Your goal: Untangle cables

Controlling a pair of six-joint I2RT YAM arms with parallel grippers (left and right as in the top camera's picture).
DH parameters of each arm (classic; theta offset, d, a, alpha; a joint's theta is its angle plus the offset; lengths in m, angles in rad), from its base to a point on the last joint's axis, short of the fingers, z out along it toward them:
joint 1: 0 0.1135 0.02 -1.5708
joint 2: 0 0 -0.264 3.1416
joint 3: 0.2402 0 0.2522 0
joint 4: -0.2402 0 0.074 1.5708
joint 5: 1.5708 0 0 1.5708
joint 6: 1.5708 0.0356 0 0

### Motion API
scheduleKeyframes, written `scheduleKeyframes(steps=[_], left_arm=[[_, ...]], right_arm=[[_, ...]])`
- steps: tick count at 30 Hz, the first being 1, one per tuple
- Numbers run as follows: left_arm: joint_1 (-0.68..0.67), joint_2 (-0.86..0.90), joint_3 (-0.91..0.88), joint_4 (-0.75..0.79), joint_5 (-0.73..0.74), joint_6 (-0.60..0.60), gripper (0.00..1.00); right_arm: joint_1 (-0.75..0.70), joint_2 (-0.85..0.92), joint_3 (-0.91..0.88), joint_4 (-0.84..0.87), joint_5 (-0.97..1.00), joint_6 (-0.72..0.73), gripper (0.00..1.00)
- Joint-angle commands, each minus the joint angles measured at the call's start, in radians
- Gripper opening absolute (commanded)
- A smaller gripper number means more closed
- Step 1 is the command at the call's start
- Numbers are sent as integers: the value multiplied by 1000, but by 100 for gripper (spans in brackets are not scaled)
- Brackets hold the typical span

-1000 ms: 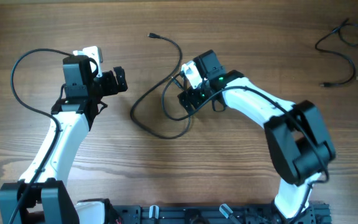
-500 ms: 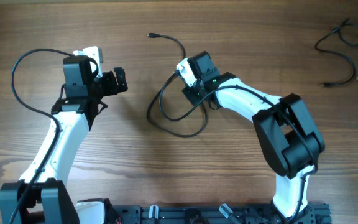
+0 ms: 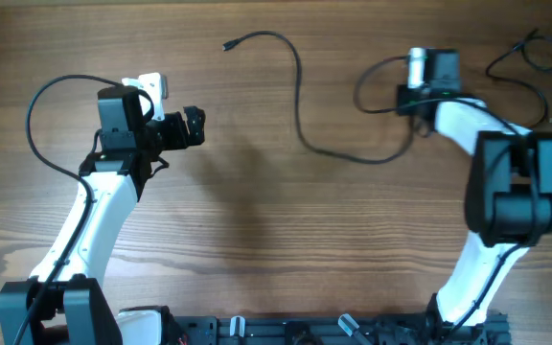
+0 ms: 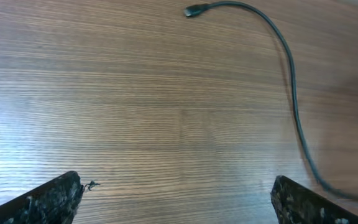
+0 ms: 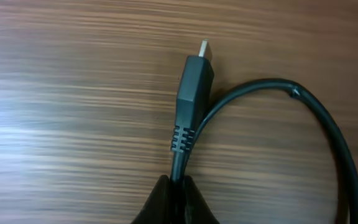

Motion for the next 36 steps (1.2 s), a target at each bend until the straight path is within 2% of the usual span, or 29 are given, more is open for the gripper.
scheduleKeyframes(steps=[1, 4, 5, 6, 7, 8, 11, 15, 21, 24, 29, 36], left_arm=[[0, -3, -2, -1, 48, 24, 100], [0, -3, -2, 0, 91, 25, 100], [0, -3, -2, 0, 97, 24, 100], [0, -3, -2, 0, 97, 24, 100], [0, -3, -2, 0, 97, 24, 100], [0, -3, -2, 0, 97, 24, 100], [0, -3, -2, 0, 97, 24, 100], [0, -3, -2, 0, 97, 24, 100], [0, -3, -2, 0, 96, 24, 100], [0, -3, -2, 0, 96, 24, 100], [0, -3, -2, -7, 96, 24, 100], [0, -3, -2, -8, 96, 24, 100]], right_arm=[[-118, 26, -13, -34, 11, 14, 4], [-175, 26, -13, -37, -79, 5, 5], [-180, 26, -13, -35, -106, 5, 8], [-179, 26, -13, -33, -136, 5, 24], [-172, 25, -13, -34, -168, 4, 67], [-162, 16, -12, -45, -195, 5, 99], [-116, -53, -10, -55, -197, 3, 100], [17, -170, -10, -55, -196, -101, 100], [273, -166, -11, -85, -215, -100, 100], [345, -163, -11, -102, -214, -70, 100], [368, -103, -11, -139, -201, -45, 100], [368, -23, -11, -192, -65, -56, 100]])
